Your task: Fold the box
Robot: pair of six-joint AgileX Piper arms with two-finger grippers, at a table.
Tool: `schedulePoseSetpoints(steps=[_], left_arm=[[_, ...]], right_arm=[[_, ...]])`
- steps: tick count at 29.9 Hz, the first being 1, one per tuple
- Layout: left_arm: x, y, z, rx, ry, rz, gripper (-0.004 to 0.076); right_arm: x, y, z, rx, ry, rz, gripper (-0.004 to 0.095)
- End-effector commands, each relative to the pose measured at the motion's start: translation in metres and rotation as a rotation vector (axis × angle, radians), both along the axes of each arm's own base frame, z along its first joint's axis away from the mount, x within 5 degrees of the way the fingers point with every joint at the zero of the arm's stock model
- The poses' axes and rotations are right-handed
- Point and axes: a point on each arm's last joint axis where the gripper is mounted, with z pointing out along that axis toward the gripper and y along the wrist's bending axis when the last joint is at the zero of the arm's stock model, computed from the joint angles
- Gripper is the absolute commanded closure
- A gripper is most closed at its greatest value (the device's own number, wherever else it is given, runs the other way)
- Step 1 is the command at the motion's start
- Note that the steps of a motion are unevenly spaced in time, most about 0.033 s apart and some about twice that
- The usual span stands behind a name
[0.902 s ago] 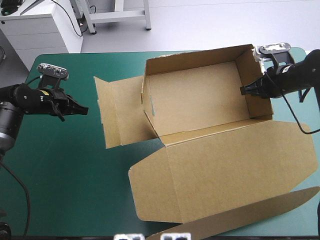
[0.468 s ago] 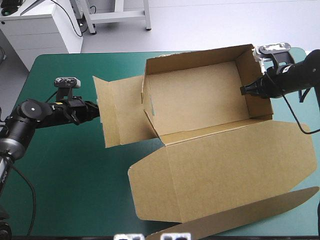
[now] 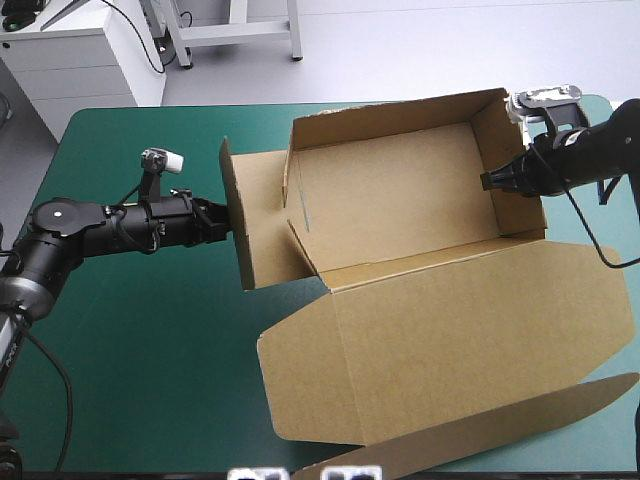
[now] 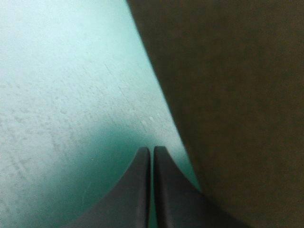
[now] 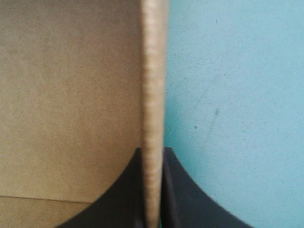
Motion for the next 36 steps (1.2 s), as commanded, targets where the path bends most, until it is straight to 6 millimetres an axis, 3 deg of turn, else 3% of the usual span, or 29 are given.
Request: schedulePoseSetpoints(steps=[1,7,18,22,29,32,36], left_arm=[[-0.010,-0.015,0.023,-0.088,-0.055,-0.060,0.0717],[-0.014,-0.026,0.033,-0.166,-0.098,-0.120,0.0717],[-0.024,-0.031,0.074,-0.309,-0.181,-0.243,0.0706],[-0.024,-0.031,0.075,-0.306,-0.186,-0.244,0.0598],[-0.025,-0.035,0.076,-0.319,-0.171,-0.256,0.0239],[-0.027,-0.042,0.076,-0.320,-0.169,-0.271,0.0192],[-0.024,-0.050,0.075,-0.307,-0.176,-0.222,0.0192]], right_arm=[[-0.010,0.000,0.024,0.034,-0.108,-0.013,0.0928],[-0.010,-0.001,0.024,0.031,-0.109,-0.016,0.0928],[-0.009,-0.001,0.025,0.045,-0.125,-0.031,0.0926],[-0.008,0.000,0.025,0.051,-0.126,-0.032,0.0926],[-0.008,0.001,0.026,0.072,-0.133,-0.029,0.0926],[-0.008,0.002,0.026,0.075,-0.134,-0.028,0.0926],[-0.008,0.001,0.027,0.092,-0.132,-0.051,0.0925]])
